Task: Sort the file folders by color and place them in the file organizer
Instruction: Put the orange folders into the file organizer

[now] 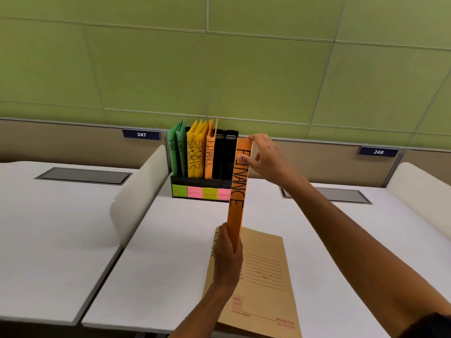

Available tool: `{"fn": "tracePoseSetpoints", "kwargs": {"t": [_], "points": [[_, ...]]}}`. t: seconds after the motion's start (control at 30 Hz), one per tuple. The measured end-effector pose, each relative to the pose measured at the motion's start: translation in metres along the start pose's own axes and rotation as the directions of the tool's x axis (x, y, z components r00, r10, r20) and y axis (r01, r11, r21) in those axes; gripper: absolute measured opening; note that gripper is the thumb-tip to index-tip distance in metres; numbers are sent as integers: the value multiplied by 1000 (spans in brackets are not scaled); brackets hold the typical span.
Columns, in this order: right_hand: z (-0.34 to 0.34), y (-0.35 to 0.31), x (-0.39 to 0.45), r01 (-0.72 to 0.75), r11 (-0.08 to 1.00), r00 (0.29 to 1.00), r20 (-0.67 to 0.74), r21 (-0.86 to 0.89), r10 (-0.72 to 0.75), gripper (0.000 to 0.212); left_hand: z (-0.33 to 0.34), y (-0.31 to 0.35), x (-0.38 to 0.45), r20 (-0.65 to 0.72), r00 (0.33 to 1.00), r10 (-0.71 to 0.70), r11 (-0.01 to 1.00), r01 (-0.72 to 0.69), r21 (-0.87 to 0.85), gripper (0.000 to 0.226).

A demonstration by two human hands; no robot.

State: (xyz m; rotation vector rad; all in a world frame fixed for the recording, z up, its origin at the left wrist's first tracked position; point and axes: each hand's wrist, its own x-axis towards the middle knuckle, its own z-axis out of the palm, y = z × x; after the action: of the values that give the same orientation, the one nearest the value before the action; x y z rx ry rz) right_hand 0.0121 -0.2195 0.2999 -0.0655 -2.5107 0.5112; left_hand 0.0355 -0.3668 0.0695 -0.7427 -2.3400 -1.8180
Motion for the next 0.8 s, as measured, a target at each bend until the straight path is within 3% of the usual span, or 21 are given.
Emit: {"fn": "tracePoseSetpoints", "kwargs": {"t": [0.2,0.33,0.53,0.8], "points": [[8,-33,23,116,988,991,72,-104,-109,41,-29,-18,8,-49,999,24,1000,-23,8,27],[20,-42,35,148,983,989,26,-106,-146,41,-33,-17,21,-69,998,-11,997,16,79,54],[36,-42,55,128,991,991,-20,-29,-129,45,-31,-23,51,-69,998,4,992,5,129,76],[37,-8,110,61,998,995,79,-18,-59,46,-9,-45,104,-22,1000,17,974,-11,226,85]]}}
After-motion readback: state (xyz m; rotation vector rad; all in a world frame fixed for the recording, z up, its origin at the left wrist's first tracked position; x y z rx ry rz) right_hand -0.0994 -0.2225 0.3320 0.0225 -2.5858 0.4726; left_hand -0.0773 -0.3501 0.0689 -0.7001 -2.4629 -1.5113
